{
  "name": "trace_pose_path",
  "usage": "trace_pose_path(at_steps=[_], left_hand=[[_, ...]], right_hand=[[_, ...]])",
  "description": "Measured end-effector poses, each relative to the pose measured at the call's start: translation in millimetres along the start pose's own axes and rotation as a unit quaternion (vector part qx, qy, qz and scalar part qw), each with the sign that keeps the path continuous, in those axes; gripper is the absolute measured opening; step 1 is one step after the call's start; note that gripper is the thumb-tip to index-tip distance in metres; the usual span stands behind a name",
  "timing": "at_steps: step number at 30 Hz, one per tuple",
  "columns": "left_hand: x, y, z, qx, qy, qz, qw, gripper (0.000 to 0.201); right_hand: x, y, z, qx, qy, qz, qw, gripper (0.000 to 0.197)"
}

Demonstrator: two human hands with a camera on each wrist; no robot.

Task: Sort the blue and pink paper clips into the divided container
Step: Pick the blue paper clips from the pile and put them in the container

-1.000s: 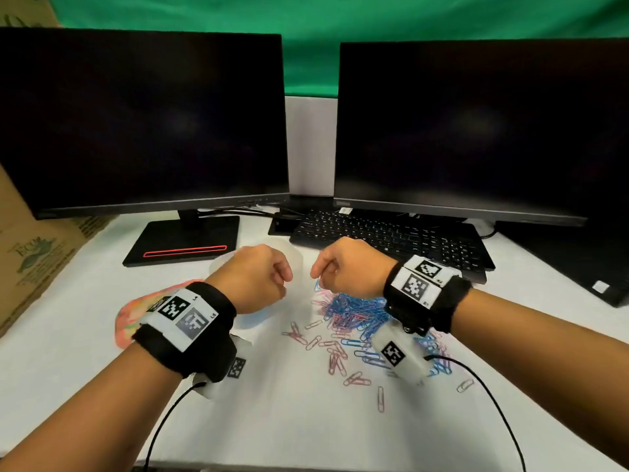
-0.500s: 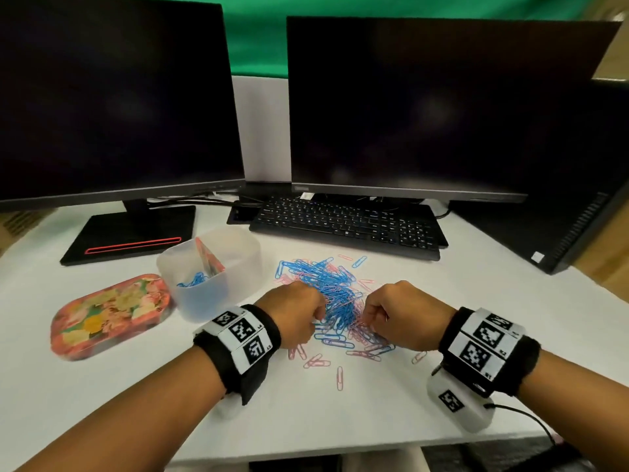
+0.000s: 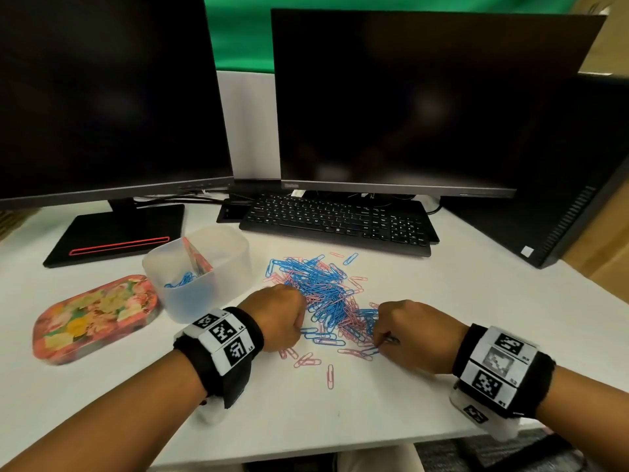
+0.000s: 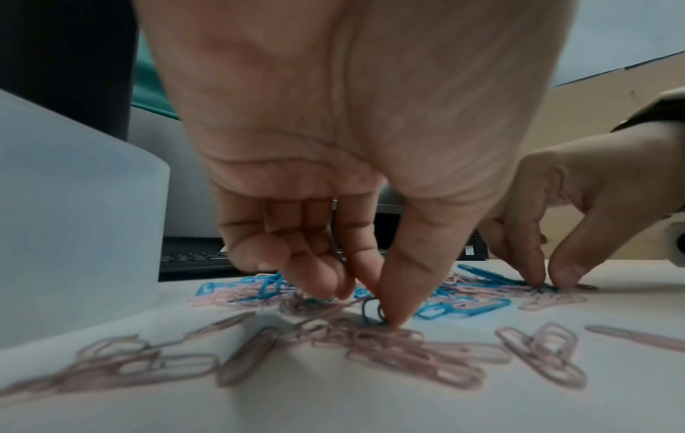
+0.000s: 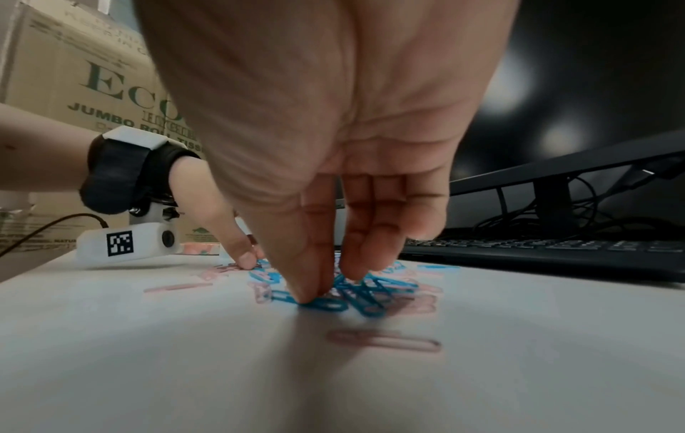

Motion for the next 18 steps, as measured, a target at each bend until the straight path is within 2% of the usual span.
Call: trace_pose_path(at_steps=[7,13,18], left_hand=[[6,-6,-2,0.007,0.073,-0.059,0.996,0.012],[5,-10,3,-0.010,0.086,-0.090,0.992,0.043],[9,-13,4,0.013,0.095,-0.107,0.990,0.018]], right_hand=[[-8,4,-11,0.026,0.008,0.018,0.999,0.020],[-9,9,-12,0.022,-0.005,0.029,0.999,0.017],[-12,3,-3,0.025,0.001,0.057,0.998,0.019]])
Point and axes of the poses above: each hand's wrist, its own z-axis towards the middle knuckle, its own x-axis out of the back of the hand, y = z × x, the point moved 2 cm from there along z, towards the middle knuckle, and after that the axes turned 11 degrees about -x, right-handed, at the moved point
